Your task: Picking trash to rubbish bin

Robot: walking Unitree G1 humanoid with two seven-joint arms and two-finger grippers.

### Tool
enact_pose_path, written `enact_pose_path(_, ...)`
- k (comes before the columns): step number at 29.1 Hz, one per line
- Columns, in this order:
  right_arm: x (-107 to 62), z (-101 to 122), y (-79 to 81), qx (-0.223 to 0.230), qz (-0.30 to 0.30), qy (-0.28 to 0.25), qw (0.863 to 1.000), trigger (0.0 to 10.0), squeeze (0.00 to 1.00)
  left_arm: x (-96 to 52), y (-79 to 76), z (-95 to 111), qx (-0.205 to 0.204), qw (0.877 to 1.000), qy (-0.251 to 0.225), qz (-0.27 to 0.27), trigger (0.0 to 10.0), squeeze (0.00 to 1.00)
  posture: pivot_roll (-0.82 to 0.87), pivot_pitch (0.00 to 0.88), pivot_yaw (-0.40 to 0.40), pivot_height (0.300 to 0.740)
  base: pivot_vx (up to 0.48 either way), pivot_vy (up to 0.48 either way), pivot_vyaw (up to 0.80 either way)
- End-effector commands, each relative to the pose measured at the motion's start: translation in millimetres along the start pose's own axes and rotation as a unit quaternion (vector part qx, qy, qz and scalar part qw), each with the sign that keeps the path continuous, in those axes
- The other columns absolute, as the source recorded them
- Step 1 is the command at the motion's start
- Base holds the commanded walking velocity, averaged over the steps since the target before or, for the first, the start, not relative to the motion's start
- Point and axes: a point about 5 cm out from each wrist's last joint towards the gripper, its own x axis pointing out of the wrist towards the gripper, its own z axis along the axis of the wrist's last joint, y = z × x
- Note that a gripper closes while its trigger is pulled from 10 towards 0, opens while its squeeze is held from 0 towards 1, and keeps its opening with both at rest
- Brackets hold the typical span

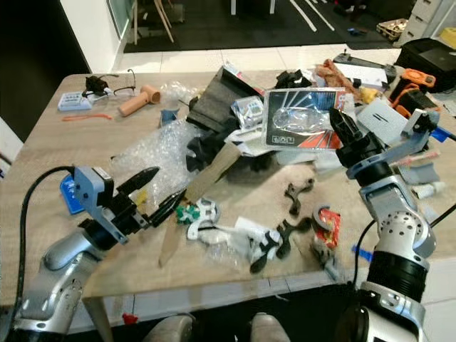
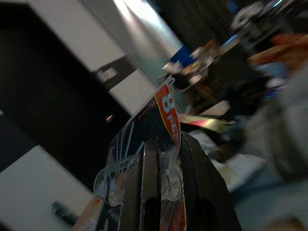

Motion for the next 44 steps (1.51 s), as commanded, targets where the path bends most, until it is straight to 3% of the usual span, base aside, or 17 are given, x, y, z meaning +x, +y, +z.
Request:
enact_pose_path(1, -0.9, -4, -1.5, 0.0, -0.004, 0.005, 1.0, 10.0, 0.0, -4.5, -0.7, -9, -0.014, 1.0, 0.017, 0.006, 10.0, 0.0, -0.1, 0.0, -0.035, 0.74, -0.424, 0.0, 0.0)
enact_pose_path(13, 0.4, -10, -4.1, -0.008, -0.022, 0.027, 0.999, 10.0, 0.0, -4.5, -0.4, -9, -0.01, 1.0, 0.014, 0.005, 10.0, 0.0, -0.1, 0.0, -0.035, 0.74, -0.436, 0.0, 0.0)
enact_pose_path(44, 1.8, -18, -6.8, -0.02, -0.031, 0.044, 0.998, 10.0, 0.0, -6.3, -3.1, -15, 0.044, 0.998, 0.024, -0.039, 10.0, 0.0, -0.09, 0.0, -0.042, 0.74, 0.0, 0.0, -0.77)
